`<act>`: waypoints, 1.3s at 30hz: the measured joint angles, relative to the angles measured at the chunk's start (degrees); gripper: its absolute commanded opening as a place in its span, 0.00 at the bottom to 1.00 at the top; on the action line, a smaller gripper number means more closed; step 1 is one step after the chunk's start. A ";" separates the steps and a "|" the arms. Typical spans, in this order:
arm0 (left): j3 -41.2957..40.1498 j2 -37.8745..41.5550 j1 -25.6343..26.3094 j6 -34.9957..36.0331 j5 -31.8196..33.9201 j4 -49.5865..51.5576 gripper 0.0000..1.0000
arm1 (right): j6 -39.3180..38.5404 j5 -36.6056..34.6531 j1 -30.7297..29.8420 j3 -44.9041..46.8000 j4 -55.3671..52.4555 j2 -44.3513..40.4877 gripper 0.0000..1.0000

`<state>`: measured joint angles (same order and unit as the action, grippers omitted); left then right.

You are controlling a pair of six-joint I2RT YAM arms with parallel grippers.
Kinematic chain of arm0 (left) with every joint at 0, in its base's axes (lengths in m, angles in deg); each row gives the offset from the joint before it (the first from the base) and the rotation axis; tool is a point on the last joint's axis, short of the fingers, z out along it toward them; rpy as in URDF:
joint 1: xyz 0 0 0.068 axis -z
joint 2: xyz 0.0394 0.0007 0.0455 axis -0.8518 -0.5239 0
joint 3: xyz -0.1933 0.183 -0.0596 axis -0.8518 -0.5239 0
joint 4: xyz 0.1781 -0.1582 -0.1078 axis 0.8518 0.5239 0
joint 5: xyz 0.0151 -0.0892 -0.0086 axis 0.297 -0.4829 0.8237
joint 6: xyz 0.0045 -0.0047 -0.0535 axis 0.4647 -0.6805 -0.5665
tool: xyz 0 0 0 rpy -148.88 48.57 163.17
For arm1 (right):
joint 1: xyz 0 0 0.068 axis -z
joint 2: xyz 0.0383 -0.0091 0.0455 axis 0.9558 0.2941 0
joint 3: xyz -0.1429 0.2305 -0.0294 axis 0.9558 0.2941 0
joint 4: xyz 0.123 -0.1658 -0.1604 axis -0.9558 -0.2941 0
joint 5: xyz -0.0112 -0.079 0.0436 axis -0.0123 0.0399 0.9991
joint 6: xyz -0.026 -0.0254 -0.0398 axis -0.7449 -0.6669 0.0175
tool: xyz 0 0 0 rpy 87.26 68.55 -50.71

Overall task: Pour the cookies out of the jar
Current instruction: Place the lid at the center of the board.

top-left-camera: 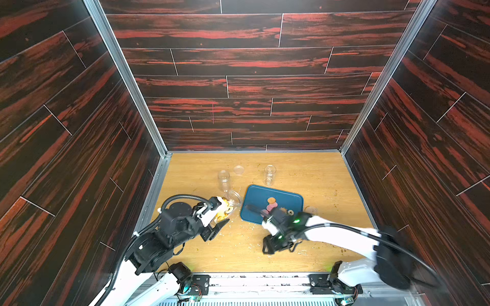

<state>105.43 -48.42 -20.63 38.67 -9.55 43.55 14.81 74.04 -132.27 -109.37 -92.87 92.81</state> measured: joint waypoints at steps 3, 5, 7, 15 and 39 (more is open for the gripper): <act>-0.09 1.09 0.00 -0.83 0.83 0.20 0.33 | 0.11 -2.49 -1.20 -1.03 0.96 6.12 0.65; -0.35 1.97 0.00 -1.22 1.40 0.33 0.33 | 0.44 -3.69 -1.64 -3.37 0.44 8.39 0.65; -0.57 2.84 0.00 -1.55 1.86 0.61 0.33 | 0.96 -4.66 -2.14 -5.11 -0.74 10.05 0.66; -0.63 3.76 0.00 -1.70 2.82 3.45 0.33 | 2.01 -6.51 -3.15 -7.43 -3.06 12.22 0.70; -0.24 2.16 0.00 -0.83 3.08 3.56 0.34 | 3.89 -8.17 -3.28 -8.46 -3.26 7.67 0.77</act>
<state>105.19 -46.26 -20.63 37.84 -6.46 47.11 18.70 65.87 -135.55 -117.83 -96.13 100.48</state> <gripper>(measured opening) 0.683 0.767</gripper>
